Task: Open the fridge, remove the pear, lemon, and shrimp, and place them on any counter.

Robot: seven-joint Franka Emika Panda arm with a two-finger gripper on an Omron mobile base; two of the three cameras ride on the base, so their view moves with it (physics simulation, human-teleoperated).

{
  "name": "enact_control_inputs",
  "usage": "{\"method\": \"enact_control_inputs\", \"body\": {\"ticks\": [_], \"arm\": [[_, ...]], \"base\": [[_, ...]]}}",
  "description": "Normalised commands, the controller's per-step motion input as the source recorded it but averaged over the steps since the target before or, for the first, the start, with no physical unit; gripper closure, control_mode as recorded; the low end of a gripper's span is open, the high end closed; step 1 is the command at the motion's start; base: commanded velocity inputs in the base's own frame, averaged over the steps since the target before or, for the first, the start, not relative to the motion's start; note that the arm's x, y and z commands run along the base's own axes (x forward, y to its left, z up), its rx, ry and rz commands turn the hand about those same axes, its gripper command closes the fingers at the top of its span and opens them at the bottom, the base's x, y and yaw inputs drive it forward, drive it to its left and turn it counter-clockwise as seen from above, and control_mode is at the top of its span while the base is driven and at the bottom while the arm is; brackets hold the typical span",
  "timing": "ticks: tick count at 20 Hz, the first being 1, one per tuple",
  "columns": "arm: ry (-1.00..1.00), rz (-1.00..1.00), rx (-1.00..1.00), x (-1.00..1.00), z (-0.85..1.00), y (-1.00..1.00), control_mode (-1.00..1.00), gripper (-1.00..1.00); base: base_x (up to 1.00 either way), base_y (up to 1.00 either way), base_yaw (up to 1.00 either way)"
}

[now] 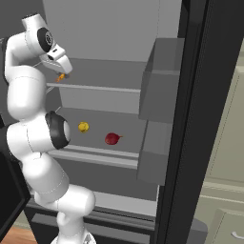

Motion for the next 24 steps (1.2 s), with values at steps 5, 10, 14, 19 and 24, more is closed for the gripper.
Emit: {"method": "enact_control_inputs", "body": {"ticks": [5,10,14,19,24], "arm": [[0.04,0.00,0.05,0.16,-0.52,-0.01,-1.00,1.00],[0.03,0.00,0.00,0.02,-0.04,0.00,-1.00,1.00],[0.00,0.00,0.00,0.00,0.00,0.00,-1.00,1.00],[0.00,0.00,0.00,0.00,0.00,0.00,-1.00,1.00],[0.00,0.05,-0.01,-0.31,-0.69,-0.32,-1.00,1.00]], "base": [[0.00,0.00,0.00],[0.00,0.00,0.00],[0.00,0.00,0.00],[0.00,0.00,0.00],[0.00,0.00,0.00]]}}
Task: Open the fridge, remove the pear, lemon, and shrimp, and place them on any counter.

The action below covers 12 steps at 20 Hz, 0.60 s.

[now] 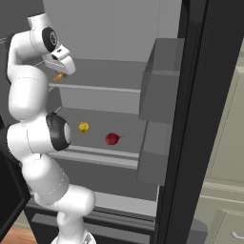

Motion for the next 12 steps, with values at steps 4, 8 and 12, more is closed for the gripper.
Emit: {"method": "enact_control_inputs", "body": {"ticks": [4,8,12], "arm": [[-0.09,0.08,0.03,-0.36,-1.00,-0.63,-1.00,1.00],[-0.09,0.04,0.04,-0.36,-1.00,-0.40,-1.00,1.00],[0.00,0.03,0.04,-0.20,-0.95,-0.14,-1.00,1.00]], "base": [[0.00,0.00,0.00],[0.00,0.00,0.00],[0.00,0.00,0.00]]}}
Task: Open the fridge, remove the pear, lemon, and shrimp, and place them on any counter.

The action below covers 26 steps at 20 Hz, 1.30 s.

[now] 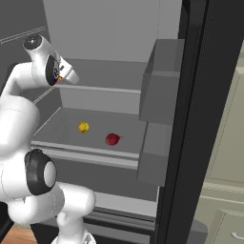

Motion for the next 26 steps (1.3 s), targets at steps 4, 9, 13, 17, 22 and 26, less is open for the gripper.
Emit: {"method": "enact_control_inputs", "body": {"ticks": [4,9,13,17,22,26], "arm": [[0.22,0.02,0.15,-0.11,0.16,-0.20,-1.00,1.00],[0.43,0.00,0.07,-0.27,1.00,-0.22,-1.00,1.00],[0.49,0.00,0.02,-0.65,0.84,-0.25,-1.00,1.00],[0.21,0.00,0.00,-0.95,0.49,-0.07,-1.00,1.00],[-0.03,0.00,-0.03,-1.00,-0.75,0.00,-1.00,1.00],[-0.08,-0.01,0.00,-1.00,-1.00,0.00,-1.00,1.00]], "base": [[0.00,0.00,0.00],[0.00,0.00,0.00],[0.00,0.00,0.00],[0.00,0.00,0.00],[0.00,0.00,0.00],[0.00,0.00,0.00]]}}
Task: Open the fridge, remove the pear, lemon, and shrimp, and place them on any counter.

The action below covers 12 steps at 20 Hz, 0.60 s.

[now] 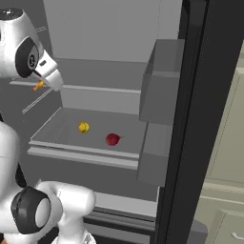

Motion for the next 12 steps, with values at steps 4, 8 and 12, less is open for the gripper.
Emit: {"method": "enact_control_inputs", "body": {"ticks": [4,8,12], "arm": [[-0.03,-0.01,0.00,-1.00,-0.42,-0.08,-1.00,1.00],[0.02,0.00,0.00,-1.00,-0.01,-0.26,-1.00,1.00],[0.12,0.00,0.01,-0.96,0.22,-0.35,-1.00,1.00]], "base": [[0.00,0.00,0.00],[0.00,0.00,0.00],[0.00,0.00,0.00]]}}
